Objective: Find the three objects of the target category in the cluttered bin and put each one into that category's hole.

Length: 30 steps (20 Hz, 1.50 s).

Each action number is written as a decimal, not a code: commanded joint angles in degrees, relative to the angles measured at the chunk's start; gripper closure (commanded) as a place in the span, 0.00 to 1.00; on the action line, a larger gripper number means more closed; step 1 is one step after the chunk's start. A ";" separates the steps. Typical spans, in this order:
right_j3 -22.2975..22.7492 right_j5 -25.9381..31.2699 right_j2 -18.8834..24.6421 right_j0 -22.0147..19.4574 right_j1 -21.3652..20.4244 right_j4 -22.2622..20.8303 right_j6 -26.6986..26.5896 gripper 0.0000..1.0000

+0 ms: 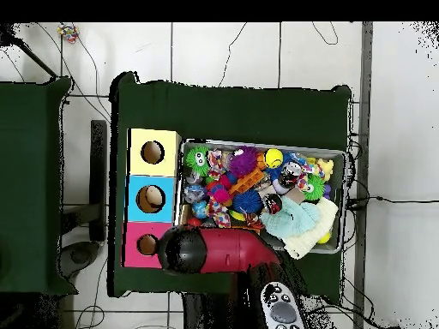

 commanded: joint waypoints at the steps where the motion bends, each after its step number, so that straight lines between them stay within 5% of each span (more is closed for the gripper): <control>1: 2.48 -17.12 -3.45 4.55 -0.67 -2.11 14.60 0.00; 7: 0.82 -8.39 -5.36 9.16 -4.03 0.38 12.25 0.00; 11: 0.48 -4.44 -8.06 15.13 -5.21 3.29 15.64 0.00; 16: 2.31 -11.84 -8.02 22.08 -1.14 8.70 21.75 0.00; 23: 5.48 -17.47 -1.18 18.22 1.17 12.22 18.44 0.00; 30: 3.54 -13.12 -0.43 9.80 0.60 5.87 8.21 0.00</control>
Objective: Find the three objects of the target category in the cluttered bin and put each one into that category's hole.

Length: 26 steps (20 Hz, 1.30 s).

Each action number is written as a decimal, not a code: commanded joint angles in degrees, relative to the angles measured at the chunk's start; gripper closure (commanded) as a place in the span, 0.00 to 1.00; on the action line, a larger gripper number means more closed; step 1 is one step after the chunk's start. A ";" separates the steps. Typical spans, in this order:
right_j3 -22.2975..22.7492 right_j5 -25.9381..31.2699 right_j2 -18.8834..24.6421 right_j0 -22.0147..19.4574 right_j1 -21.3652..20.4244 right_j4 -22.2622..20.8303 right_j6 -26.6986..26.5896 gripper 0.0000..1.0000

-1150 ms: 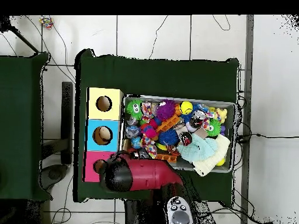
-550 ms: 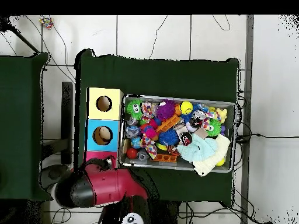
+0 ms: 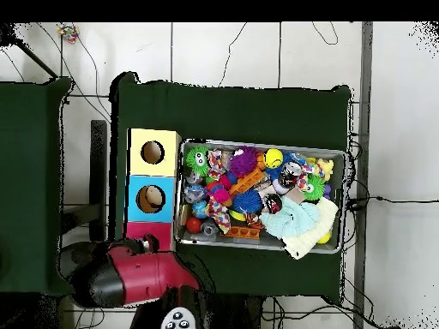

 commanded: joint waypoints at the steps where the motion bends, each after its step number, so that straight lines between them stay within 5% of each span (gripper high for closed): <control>1: 0.94 -0.19 4.45 -11.39 2.20 -3.69 1.24 0.00; 11: 5.48 -0.63 8.71 -30.42 0.70 -12.28 -3.96 0.00; 15: 5.18 -2.45 11.01 -35.88 3.91 -17.55 -4.93 0.00; 17: 4.55 -4.97 9.32 -35.22 6.13 -20.62 -2.98 0.00; 20: 2.68 -7.99 1.61 -28.36 8.39 -24.47 2.86 0.00; 23: 0.47 -13.00 -5.27 -20.54 14.66 -25.28 9.00 0.00; 26: -0.62 -18.14 -6.53 -17.71 22.55 -24.01 10.93 0.00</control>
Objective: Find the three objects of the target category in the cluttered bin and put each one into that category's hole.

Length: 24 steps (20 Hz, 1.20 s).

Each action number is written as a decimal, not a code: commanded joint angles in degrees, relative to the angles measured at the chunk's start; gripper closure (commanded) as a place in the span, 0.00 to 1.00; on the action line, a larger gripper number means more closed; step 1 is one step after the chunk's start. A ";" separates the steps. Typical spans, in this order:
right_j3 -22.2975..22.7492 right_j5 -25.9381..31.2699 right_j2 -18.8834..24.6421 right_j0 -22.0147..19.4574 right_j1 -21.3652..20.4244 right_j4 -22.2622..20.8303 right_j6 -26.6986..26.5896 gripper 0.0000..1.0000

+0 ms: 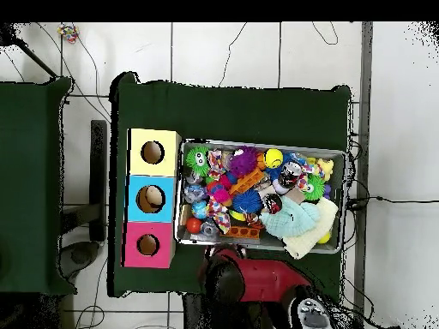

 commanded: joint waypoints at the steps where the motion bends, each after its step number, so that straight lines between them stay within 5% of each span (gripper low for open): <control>1: -2.96 -12.24 -3.85 7.88 15.95 -2.21 11.34 0.00; 6: -5.50 -19.52 -4.93 10.90 25.35 1.88 12.72 0.00; 11: -9.19 -22.39 -1.35 8.43 32.65 2.75 11.63 0.00; 18: -11.26 -19.94 1.04 4.05 33.14 0.58 7.88 0.00; 24: -11.55 -20.70 -0.98 4.74 32.80 1.23 8.10 0.00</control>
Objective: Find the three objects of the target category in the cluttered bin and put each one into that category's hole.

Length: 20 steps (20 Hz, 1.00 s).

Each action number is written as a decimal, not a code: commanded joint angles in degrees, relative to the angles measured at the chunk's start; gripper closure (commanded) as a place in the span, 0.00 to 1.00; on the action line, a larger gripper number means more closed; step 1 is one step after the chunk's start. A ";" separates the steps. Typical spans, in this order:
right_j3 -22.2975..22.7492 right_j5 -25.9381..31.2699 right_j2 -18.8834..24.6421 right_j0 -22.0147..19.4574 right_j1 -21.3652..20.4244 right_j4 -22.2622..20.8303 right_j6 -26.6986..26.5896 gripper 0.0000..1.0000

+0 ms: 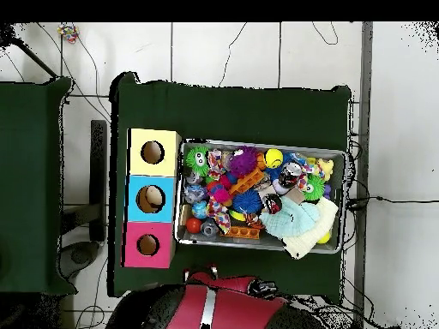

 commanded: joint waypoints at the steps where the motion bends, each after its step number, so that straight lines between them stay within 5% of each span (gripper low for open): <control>1: -12.99 0.08 0.90 -1.71 12.73 2.92 8.13 0.00; 7: -9.13 1.56 -0.14 0.14 8.79 5.35 10.18 0.00; 14: 2.69 16.23 1.06 1.87 -15.01 8.10 9.86 0.00; 20: 4.73 24.35 3.15 2.02 -25.67 9.85 9.07 0.00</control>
